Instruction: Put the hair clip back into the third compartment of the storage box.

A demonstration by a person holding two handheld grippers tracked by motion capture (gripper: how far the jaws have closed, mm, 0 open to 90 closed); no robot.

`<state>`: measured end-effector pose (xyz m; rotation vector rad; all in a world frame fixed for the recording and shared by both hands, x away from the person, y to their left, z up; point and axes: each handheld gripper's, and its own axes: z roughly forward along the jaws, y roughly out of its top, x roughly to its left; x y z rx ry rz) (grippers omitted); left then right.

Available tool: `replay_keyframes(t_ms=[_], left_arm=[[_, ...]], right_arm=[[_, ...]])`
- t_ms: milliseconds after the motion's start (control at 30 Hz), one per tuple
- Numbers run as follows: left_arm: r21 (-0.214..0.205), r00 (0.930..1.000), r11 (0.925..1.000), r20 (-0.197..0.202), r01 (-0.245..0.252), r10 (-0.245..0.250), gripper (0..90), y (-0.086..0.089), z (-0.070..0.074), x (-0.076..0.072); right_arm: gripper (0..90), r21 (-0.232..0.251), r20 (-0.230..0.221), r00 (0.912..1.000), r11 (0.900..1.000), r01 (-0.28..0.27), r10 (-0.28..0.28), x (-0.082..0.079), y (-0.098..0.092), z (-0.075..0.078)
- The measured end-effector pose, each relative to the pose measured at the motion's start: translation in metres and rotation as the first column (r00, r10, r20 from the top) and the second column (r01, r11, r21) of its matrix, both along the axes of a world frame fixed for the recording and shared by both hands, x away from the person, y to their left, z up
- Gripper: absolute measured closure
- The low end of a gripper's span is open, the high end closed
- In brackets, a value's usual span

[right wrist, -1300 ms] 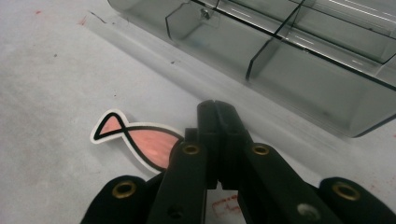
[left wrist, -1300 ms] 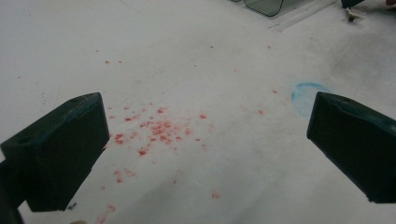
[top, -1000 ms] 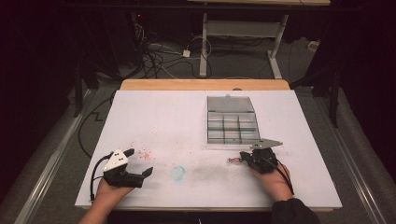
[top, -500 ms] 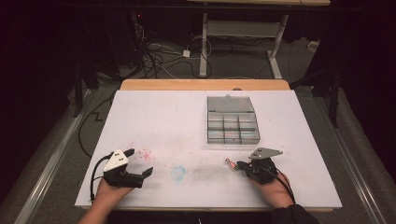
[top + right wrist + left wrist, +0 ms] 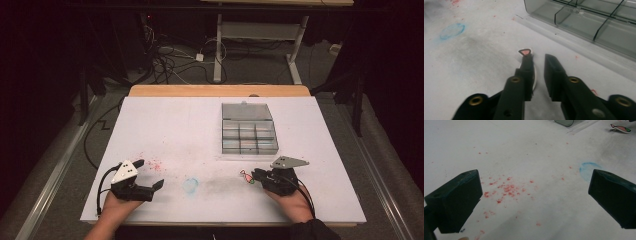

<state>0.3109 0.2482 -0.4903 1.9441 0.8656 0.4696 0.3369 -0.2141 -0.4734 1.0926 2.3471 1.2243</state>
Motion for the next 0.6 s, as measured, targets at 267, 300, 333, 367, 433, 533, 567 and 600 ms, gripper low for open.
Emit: replay_keyframes(t_ms=[267,300,333,367,433,533,567,600], left_arm=[[-0.002,1.0,1.0,-0.001,0.002,-0.002,0.0,0.0,0.0,0.0],[-0.002,1.0,1.0,-0.001,0.002,-0.002,0.0,0.0,0.0,0.0],[-0.002,1.0,1.0,-0.001,0.003,-0.003,0.0,0.0,0.0,0.0],[-0.003,1.0,1.0,-0.001,0.003,-0.003,0.0,0.0,0.0,0.0],[-0.002,1.0,1.0,-0.002,0.004,-0.004,0.0,0.0,0.0,0.0],[-0.001,1.0,1.0,-0.003,0.005,-0.005,0.0,0.0,0.0,0.0],[-0.001,1.0,1.0,-0.003,0.005,-0.005,0.0,0.0,0.0,0.0],[0.0,1.0,1.0,-0.002,0.006,-0.006,0.0,0.0,0.0,0.0]], right_arm=[[53.8,0.002,0.009,1.0,1.0,-0.004,0.004,0.002,0.007,-0.004],[47.2,-0.007,-0.001,1.0,0.9999,-0.01,0.01,0.003,0.01,-0.006],[47.2,-0.007,-0.001,1.0,0.9999,-0.01,0.01,0.003,0.01,-0.006],[45.9,-0.016,-0.009,0.9998,0.9997,-0.015,0.015,0.004,0.011,-0.008],[50.5,-0.032,-0.02,0.9995,0.9991,-0.027,0.026,0.005,0.013,-0.009],[56.2,-0.047,-0.021,0.9992,0.9982,-0.036,0.035,0.004,0.015,-0.009],[57.8,-0.051,-0.023,0.999,0.9979,-0.04,0.038,0.004,0.016,-0.01],[60.3,-0.056,-0.024,0.9989,0.9976,-0.041,0.039,0.005,0.016,-0.01]])
